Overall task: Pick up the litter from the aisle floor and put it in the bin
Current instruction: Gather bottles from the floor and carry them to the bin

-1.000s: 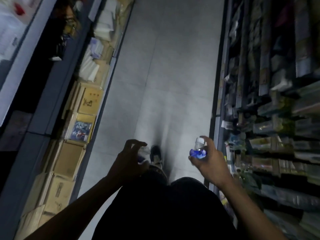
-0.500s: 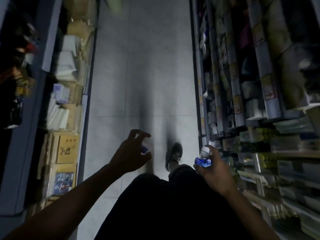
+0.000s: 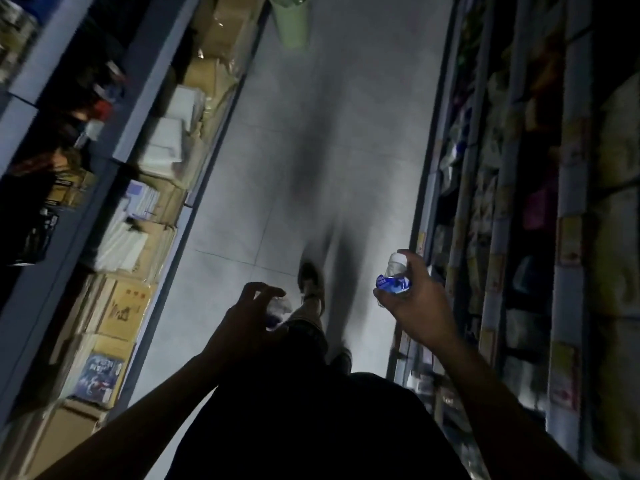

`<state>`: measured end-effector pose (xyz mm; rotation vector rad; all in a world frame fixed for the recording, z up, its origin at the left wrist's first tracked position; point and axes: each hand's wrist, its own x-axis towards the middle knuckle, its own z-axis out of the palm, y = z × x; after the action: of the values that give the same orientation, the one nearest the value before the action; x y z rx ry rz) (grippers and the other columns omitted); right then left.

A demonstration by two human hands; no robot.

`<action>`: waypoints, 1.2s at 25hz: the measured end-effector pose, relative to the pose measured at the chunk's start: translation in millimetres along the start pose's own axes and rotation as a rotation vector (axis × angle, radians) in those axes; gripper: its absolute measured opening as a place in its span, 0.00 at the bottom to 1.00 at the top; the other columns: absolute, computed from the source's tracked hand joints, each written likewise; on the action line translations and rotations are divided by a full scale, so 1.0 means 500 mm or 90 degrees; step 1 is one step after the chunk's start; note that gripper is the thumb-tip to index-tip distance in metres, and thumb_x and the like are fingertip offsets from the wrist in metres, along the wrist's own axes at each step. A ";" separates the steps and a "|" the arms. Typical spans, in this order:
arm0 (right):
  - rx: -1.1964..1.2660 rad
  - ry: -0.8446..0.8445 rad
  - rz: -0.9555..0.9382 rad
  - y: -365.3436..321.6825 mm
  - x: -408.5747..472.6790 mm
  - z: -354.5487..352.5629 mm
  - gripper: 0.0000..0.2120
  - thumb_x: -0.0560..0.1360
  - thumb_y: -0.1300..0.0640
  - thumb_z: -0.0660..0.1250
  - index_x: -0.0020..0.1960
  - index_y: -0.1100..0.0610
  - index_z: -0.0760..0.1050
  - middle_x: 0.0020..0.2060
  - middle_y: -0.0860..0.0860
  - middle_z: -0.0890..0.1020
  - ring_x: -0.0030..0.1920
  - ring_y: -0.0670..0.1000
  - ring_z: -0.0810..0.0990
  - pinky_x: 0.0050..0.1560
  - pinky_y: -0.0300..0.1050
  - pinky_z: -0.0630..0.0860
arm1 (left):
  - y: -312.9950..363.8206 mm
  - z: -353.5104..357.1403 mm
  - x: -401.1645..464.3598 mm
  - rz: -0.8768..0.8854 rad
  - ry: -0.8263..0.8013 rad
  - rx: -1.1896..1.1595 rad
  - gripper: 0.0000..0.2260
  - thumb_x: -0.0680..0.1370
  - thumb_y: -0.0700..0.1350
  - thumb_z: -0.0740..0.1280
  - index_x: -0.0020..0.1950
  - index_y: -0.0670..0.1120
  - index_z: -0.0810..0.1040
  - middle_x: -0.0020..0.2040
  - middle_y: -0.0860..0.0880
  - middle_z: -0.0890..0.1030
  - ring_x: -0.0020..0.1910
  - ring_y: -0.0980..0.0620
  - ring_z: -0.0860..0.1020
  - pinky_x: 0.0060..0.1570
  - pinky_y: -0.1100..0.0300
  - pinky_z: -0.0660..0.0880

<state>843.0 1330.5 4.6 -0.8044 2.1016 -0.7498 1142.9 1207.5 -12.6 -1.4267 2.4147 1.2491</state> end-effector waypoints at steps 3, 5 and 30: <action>-0.022 0.000 0.002 -0.061 0.140 -0.020 0.33 0.69 0.49 0.78 0.69 0.41 0.67 0.44 0.40 0.83 0.45 0.45 0.83 0.51 0.51 0.81 | 0.012 -0.078 0.143 0.004 0.010 -0.032 0.26 0.70 0.52 0.80 0.66 0.55 0.76 0.65 0.58 0.70 0.43 0.68 0.80 0.44 0.72 0.76; -0.006 0.011 0.033 -0.087 0.200 -0.030 0.32 0.68 0.48 0.78 0.68 0.41 0.68 0.45 0.40 0.83 0.46 0.47 0.83 0.52 0.54 0.82 | 0.039 -0.132 0.236 0.028 0.002 -0.025 0.26 0.70 0.51 0.80 0.66 0.55 0.76 0.66 0.57 0.70 0.44 0.68 0.80 0.41 0.74 0.75; 0.008 0.000 0.036 -0.385 1.181 -0.431 0.31 0.68 0.53 0.80 0.66 0.44 0.69 0.43 0.40 0.81 0.45 0.38 0.80 0.52 0.52 0.80 | 0.382 -0.447 1.192 -0.003 0.028 -0.011 0.29 0.70 0.56 0.79 0.68 0.54 0.75 0.66 0.56 0.70 0.42 0.64 0.80 0.39 0.74 0.74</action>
<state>420.1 827.2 5.2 -0.7350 2.1086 -0.7310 732.5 684.8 -6.3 -1.4785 2.4323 1.2535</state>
